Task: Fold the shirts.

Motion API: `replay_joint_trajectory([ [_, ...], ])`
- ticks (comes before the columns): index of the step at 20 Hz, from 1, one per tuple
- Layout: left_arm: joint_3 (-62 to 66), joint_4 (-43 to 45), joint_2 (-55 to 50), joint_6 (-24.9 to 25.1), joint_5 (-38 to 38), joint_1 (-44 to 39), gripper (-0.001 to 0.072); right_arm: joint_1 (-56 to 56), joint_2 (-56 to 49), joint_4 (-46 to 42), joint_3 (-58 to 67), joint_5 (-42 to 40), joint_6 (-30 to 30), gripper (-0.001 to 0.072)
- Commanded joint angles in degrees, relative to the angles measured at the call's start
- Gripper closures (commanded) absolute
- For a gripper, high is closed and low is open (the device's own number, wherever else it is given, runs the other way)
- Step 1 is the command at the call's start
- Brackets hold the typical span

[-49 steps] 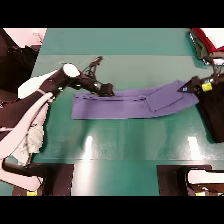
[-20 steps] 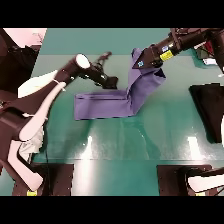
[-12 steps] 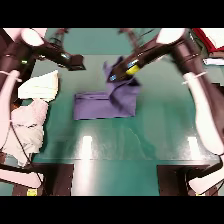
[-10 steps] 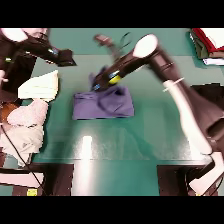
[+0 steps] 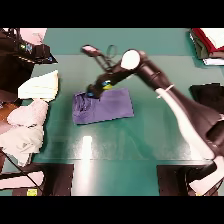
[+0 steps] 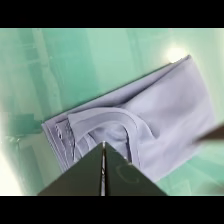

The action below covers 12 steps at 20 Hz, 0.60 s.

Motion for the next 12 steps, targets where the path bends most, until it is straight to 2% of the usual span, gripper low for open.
replay_joint_trajectory([
  [1,-0.1,0.1,0.3,0.3,-1.4,0.4,0.0684,-10.7,7.0,-3.1,-12.9,5.6,3.7,0.0111],
  [5,-0.1,-0.1,0.3,0.3,-1.4,0.4,0.0684,-23.3,10.5,1.0,-29.0,-0.2,5.2,0.0100],
  [6,-0.1,-0.2,0.3,0.3,-1.4,0.4,0.0684,-25.9,10.2,5.0,-31.9,-1.5,5.1,0.0001],
  [8,-0.1,-0.2,0.3,0.3,-1.2,0.4,0.0684,-29.5,8.6,12.2,-35.7,-3.2,5.0,-0.0002],
  [12,-0.1,-0.5,0.3,0.4,-0.8,0.4,0.0684,-29.1,2.8,19.0,-37.0,-3.8,3.5,0.0006],
])
